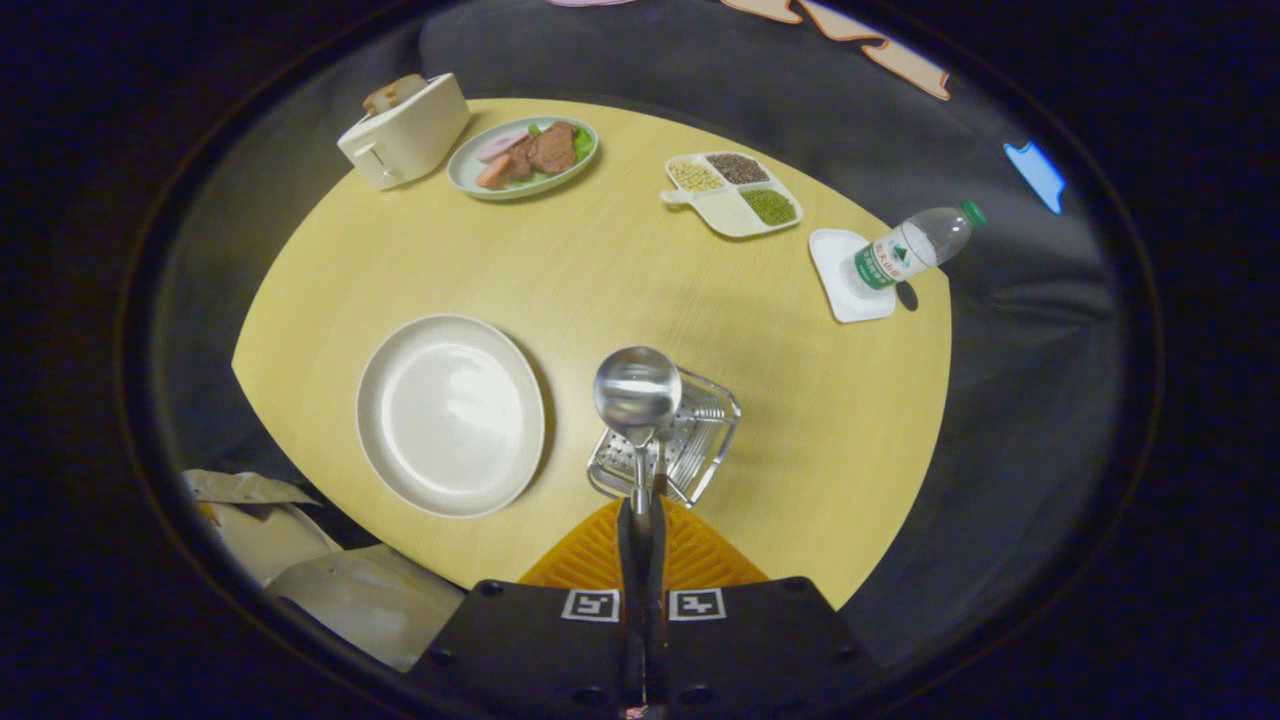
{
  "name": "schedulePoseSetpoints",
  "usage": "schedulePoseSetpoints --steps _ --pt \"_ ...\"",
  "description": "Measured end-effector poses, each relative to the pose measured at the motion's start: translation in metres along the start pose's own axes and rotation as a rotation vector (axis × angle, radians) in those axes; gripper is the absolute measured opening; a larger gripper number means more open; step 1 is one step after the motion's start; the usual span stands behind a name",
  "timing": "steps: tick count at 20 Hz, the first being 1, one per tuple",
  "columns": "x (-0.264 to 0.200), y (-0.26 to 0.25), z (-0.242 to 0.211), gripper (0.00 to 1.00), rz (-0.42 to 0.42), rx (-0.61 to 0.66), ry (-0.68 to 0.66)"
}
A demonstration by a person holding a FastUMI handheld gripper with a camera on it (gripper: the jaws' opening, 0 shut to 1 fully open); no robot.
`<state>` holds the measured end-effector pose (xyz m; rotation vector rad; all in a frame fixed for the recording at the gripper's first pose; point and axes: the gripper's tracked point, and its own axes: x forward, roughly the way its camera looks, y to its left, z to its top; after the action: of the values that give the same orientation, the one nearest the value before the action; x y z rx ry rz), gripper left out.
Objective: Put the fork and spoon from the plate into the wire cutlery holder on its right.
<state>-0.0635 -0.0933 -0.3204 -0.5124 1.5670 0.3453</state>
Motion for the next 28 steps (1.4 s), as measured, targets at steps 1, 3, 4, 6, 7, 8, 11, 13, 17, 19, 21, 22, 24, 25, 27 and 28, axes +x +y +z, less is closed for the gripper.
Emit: schedulePoseSetpoints --steps 1,3,4,6,7,8,11,13,17,19,21,22,24,25,27,28 --pt "0.001 -0.005 -0.001 0.04 -0.002 0.008 0.016" --pt "0.006 -0.011 -0.007 0.04 -0.004 0.017 0.058" --pt "0.009 -0.013 -0.009 0.04 -0.01 0.012 0.075" --pt "0.012 -0.015 -0.012 0.04 -0.018 -0.006 0.101" --pt "0.013 -0.015 -0.011 0.04 -0.016 -0.007 0.107" --pt "0.015 -0.014 -0.012 0.04 -0.008 -0.006 0.115" --pt "0.02 -0.014 -0.014 0.05 -0.007 -0.013 0.146" --pt "0.023 -0.013 -0.012 0.07 -0.009 -0.012 0.147" --pt "0.021 -0.009 -0.007 0.12 0.006 -0.002 0.133" --pt "0.02 -0.011 -0.006 0.12 0.0 0.002 0.122" --pt "0.016 -0.006 -0.005 0.17 0.01 0.006 0.101" --pt "0.015 -0.006 -0.004 0.22 0.013 0.008 0.084" --pt "0.01 -0.001 0.001 0.34 0.026 0.024 0.04" --pt "0.007 0.001 0.002 0.42 0.03 0.032 0.019" --pt "0.001 -0.006 0.007 0.59 0.005 0.052 -0.037" --pt "-0.003 -0.003 0.008 0.67 0.011 0.072 -0.073"
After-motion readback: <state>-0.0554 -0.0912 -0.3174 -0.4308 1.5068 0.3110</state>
